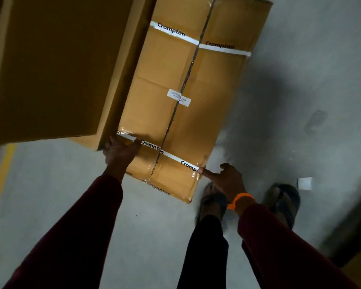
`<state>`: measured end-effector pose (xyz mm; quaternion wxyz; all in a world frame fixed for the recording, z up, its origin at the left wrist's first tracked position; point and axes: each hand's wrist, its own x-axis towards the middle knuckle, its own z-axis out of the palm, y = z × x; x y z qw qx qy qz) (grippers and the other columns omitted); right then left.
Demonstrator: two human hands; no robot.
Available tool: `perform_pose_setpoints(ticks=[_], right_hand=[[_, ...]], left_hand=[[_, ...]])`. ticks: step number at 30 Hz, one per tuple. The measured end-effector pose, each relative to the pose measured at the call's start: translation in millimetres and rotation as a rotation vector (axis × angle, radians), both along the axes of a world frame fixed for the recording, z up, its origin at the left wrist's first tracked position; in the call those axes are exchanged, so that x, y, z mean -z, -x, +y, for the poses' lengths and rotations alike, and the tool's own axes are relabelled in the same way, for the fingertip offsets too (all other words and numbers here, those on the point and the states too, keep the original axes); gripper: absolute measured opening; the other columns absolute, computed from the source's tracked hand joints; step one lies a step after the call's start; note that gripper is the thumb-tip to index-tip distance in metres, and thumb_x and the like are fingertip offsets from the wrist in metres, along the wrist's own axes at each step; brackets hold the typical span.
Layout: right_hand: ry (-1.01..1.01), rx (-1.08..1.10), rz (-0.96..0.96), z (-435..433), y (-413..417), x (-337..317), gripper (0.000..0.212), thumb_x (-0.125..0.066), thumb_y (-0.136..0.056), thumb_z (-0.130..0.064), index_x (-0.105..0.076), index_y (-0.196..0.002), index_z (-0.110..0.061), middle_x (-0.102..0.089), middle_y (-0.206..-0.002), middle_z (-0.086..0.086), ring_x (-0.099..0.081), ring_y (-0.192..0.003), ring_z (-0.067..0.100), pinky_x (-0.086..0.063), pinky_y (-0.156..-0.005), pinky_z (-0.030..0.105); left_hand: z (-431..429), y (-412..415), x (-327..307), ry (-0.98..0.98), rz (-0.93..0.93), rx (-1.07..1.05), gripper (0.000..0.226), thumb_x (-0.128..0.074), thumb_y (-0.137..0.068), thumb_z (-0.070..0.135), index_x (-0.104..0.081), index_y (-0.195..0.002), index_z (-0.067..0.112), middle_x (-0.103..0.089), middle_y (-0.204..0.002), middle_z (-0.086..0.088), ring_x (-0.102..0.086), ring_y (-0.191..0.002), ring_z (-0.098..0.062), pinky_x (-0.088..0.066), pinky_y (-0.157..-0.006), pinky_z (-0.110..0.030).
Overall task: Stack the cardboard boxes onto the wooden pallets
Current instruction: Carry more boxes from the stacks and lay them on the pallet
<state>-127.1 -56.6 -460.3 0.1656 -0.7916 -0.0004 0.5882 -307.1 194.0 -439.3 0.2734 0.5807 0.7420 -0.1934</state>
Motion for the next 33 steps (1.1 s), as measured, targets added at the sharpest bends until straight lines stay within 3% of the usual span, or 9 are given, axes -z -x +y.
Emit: perform_pose_setpoints(ticks=[4, 8, 10, 12, 15, 21, 23, 27, 33], right_hand=[[-0.14, -0.005, -0.04, -15.7, -0.3, 5.4, 0.084, -0.075, -0.075, -0.065, -0.054, -0.145, -0.023, -0.06, -0.142, 0.005, -0.057, -0.129, 0.027, -0.047, -0.109, 0.044], [-0.276, 0.409, 0.082, -18.9, -22.9, -27.6, 0.031, -0.068, -0.09, -0.028, -0.071, -0.118, -0.016, -0.076, -0.108, -0.001, -0.07, -0.106, 0.023, -0.055, -0.089, 0.035], [-0.366, 0.545, 0.093, -26.2, -49.5, -56.3, 0.027, -0.064, -0.098, -0.019, -0.071, -0.124, -0.021, -0.076, -0.113, -0.005, -0.072, -0.106, 0.017, -0.056, -0.088, 0.031], [-0.423, 0.641, 0.053, -39.9, -81.8, -90.5, 0.029, -0.062, -0.1, -0.023, -0.069, -0.129, -0.021, -0.075, -0.118, -0.004, -0.071, -0.107, 0.015, -0.057, -0.089, 0.031], [-0.452, 0.688, -0.069, -50.5, -138.8, -151.1, 0.023, -0.06, -0.101, -0.026, -0.071, -0.121, -0.022, -0.077, -0.11, -0.006, -0.073, -0.096, 0.013, -0.061, -0.082, 0.03], [-0.425, 0.599, -0.249, -84.0, -230.2, -290.5, 0.013, -0.06, -0.1, -0.018, -0.071, -0.104, -0.02, -0.069, -0.086, -0.01, -0.062, -0.069, 0.006, -0.047, -0.046, 0.011], [-0.399, 0.608, -0.279, -106.0, -243.7, -343.4, 0.012, -0.059, -0.1, -0.018, -0.07, -0.104, -0.023, -0.067, -0.089, -0.01, -0.062, -0.077, 0.009, -0.05, -0.053, 0.016], [-0.36, 0.686, -0.344, -172.8, -249.8, -452.0, 0.017, -0.066, -0.092, -0.022, -0.078, -0.103, -0.027, -0.075, -0.106, 0.0, -0.068, -0.101, 0.025, -0.056, -0.093, 0.045], [-0.562, 0.814, -0.428, -296.8, -203.1, -601.7, 0.041, -0.062, -0.093, -0.007, -0.069, -0.129, -0.026, -0.076, -0.113, -0.008, -0.072, -0.1, 0.014, -0.058, -0.08, 0.029]], left_hand=[[5.1, 0.8, -2.1, -0.089, -0.102, 0.063, 0.12, -0.039, -0.06, 0.104, -0.05, -0.144, 0.019, -0.054, -0.143, -0.017, -0.05, -0.132, -0.038, -0.044, -0.109, -0.053], [-31.0, -45.5, -81.0, -0.197, -0.418, 0.039, 0.067, -0.067, -0.076, 0.076, -0.066, -0.117, 0.023, -0.066, -0.122, 0.002, -0.06, -0.117, -0.023, -0.049, -0.102, -0.044], [-33.4, -66.2, -115.1, -0.158, -0.561, 0.02, 0.047, -0.074, -0.079, 0.065, -0.069, -0.11, 0.031, -0.064, -0.122, 0.007, -0.061, -0.116, -0.018, -0.052, -0.096, -0.043], [-27.9, -100.9, -151.2, -0.064, -0.65, 0.051, 0.046, -0.074, -0.076, 0.069, -0.071, -0.11, 0.037, -0.062, -0.131, 0.003, -0.061, -0.118, -0.02, -0.053, -0.092, -0.043], [-24.3, -165.9, -207.0, 0.094, -0.807, 0.065, 0.036, -0.074, -0.085, 0.049, -0.069, -0.116, 0.032, -0.071, -0.121, 0.004, -0.069, -0.107, -0.017, -0.054, -0.082, -0.033], [-52.7, -266.0, -318.7, 0.224, -0.887, 0.029, 0.035, -0.076, -0.085, 0.015, -0.068, -0.117, 0.025, -0.077, -0.11, 0.004, -0.072, -0.105, -0.028, -0.058, -0.084, -0.041], [-72.8, -283.9, -366.4, 0.267, -0.921, 0.028, 0.035, -0.075, -0.086, 0.013, -0.067, -0.118, 0.025, -0.076, -0.111, 0.003, -0.071, -0.107, -0.029, -0.057, -0.078, -0.037], [-138.4, -304.7, -472.5, 0.33, -1.039, 0.083, 0.043, -0.07, -0.09, 0.007, -0.06, -0.13, 0.019, -0.074, -0.118, 0.0, -0.07, -0.107, -0.026, -0.057, -0.08, -0.037], [-231.9, -287.8, -613.6, 0.349, -1.231, 0.244, 0.045, -0.067, -0.093, 0.009, -0.058, -0.133, 0.026, -0.072, -0.124, 0.007, -0.069, -0.113, -0.021, -0.056, -0.09, -0.045]])
